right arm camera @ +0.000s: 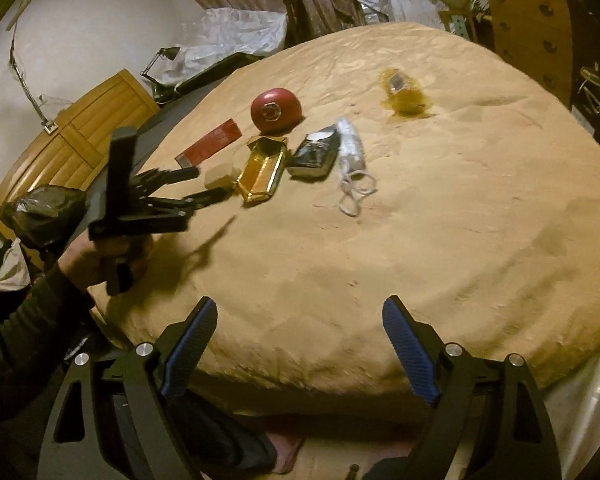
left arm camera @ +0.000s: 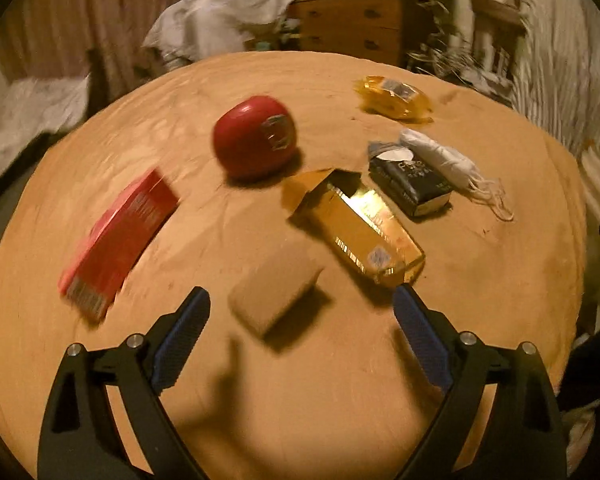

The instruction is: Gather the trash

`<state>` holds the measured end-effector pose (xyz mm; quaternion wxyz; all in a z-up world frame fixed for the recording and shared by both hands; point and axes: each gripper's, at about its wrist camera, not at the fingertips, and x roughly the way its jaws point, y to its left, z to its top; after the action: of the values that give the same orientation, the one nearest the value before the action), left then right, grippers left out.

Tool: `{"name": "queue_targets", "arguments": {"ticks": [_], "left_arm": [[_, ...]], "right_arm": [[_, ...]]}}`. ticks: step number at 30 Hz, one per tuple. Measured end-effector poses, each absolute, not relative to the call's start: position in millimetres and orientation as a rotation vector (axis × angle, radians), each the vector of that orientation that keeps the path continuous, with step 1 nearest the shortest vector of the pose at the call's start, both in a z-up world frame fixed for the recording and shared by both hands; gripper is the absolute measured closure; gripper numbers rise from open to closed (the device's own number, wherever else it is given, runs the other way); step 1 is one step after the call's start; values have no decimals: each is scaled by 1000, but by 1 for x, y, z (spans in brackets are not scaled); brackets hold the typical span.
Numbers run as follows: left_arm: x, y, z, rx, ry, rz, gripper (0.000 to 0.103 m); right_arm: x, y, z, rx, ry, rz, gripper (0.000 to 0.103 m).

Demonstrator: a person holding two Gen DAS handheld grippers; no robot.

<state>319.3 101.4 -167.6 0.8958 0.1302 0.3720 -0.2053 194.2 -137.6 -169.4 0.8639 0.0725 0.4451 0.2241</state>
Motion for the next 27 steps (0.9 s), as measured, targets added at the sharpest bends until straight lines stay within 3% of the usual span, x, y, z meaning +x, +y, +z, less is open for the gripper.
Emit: {"name": "queue_targets", "arguments": {"ticks": [3,6,9,14,27], "left_arm": [[334,96,-171,283,772,-451,14],[340,94,-176,272,794,-479,31],[340,93,-179,271,793,-478,38],[336,107,-177,213,804,-434,60],[320,149,-188,119,855,-287,62]], "right_arm": [[205,-126,-170,153,939,477,18],[213,-117,-169,149,939,487,18],[222,-108,-168,144,940,497,18],[236,-89,-172,139,944,524,18],[298,-32,-179,244,947,623,19]]}}
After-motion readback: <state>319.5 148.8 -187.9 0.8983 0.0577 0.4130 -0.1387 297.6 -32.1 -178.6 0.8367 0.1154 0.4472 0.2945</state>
